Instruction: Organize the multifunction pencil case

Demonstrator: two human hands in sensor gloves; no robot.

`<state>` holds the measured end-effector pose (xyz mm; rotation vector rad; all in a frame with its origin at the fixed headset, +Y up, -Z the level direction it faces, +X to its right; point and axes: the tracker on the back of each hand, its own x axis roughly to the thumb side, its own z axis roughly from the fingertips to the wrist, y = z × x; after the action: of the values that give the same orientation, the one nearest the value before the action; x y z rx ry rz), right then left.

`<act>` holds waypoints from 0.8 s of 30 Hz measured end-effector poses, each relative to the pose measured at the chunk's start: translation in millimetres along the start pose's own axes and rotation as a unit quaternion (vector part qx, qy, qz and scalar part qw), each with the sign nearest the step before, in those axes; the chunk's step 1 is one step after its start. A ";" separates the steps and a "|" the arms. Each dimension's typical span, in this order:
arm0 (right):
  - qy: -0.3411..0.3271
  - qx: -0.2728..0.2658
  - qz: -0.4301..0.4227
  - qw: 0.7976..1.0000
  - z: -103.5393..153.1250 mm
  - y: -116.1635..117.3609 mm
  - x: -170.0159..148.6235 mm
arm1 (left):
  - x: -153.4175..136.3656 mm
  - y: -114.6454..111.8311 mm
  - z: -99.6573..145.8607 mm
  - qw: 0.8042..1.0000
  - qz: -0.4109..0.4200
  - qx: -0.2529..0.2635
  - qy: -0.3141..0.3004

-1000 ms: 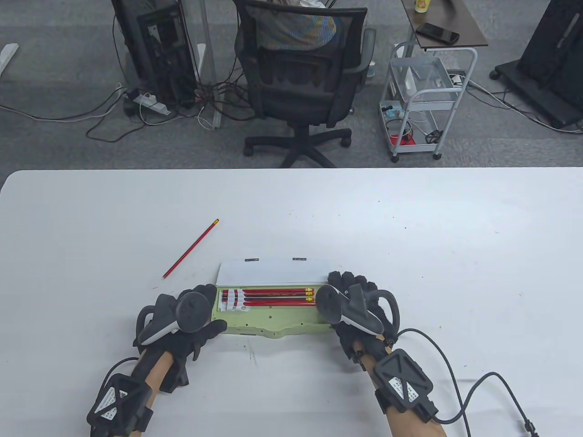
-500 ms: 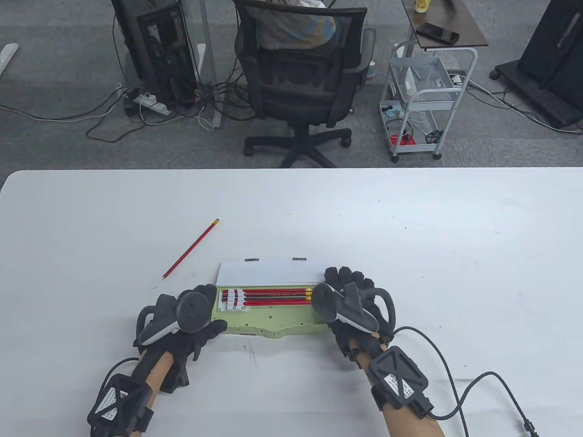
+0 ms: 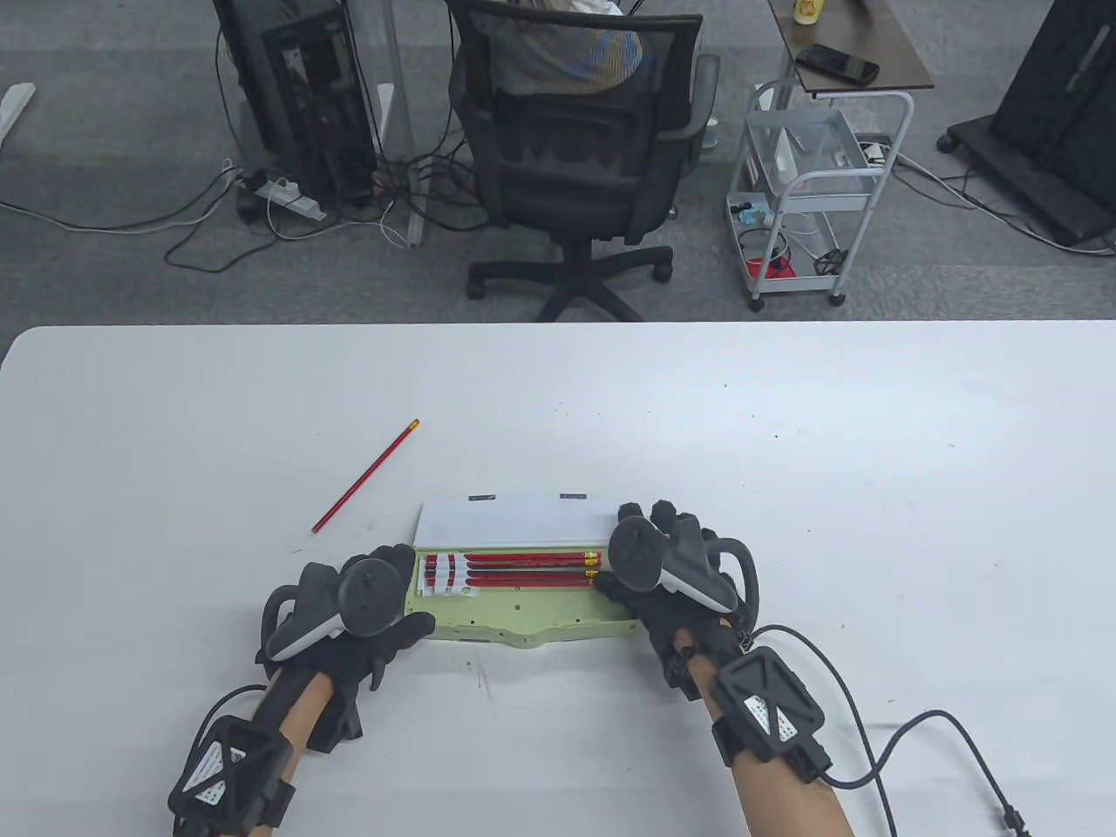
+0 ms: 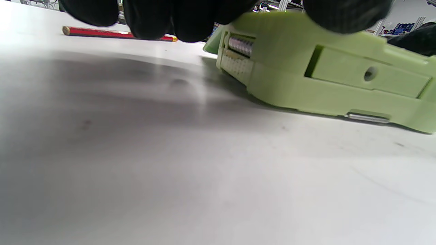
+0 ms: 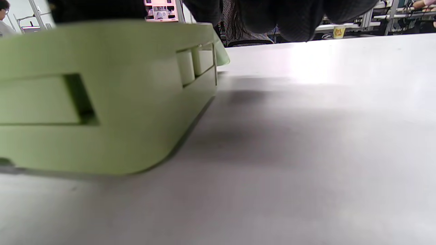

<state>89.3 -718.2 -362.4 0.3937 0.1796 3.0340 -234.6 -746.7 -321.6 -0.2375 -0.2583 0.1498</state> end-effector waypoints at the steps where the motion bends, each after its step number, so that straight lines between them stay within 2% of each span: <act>1: -0.001 -0.001 0.006 1.000 0.0 -0.2 1.0 | 0.2 0.0 0.1 1.000 -0.001 0.000 0.000; 8: -0.007 -0.008 0.001 1.000 5.1 -2.1 6.4 | 0.1 0.1 -0.2 1.000 0.000 -0.001 0.000; 14: -0.010 -0.025 -0.039 0.999 17.6 -14.8 0.7 | -0.1 0.2 -0.2 1.000 0.001 -0.001 -0.001; 16: -0.024 -0.013 -0.054 0.998 21.3 -16.8 -4.6 | -0.1 0.5 -0.3 1.000 0.001 -0.001 -0.001; 20: -0.082 0.047 -0.078 0.993 25.3 -10.2 -11.5 | -0.3 0.7 -0.6 1.000 0.002 -0.003 0.000; 24: -0.102 0.083 -0.051 0.990 24.9 1.1 -10.5 | -1.9 2.8 -0.2 1.000 0.004 -0.008 0.003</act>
<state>105.7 -717.6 -341.0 0.6808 0.4265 2.8624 -236.7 -744.4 -322.9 -0.2556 -0.2519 0.1557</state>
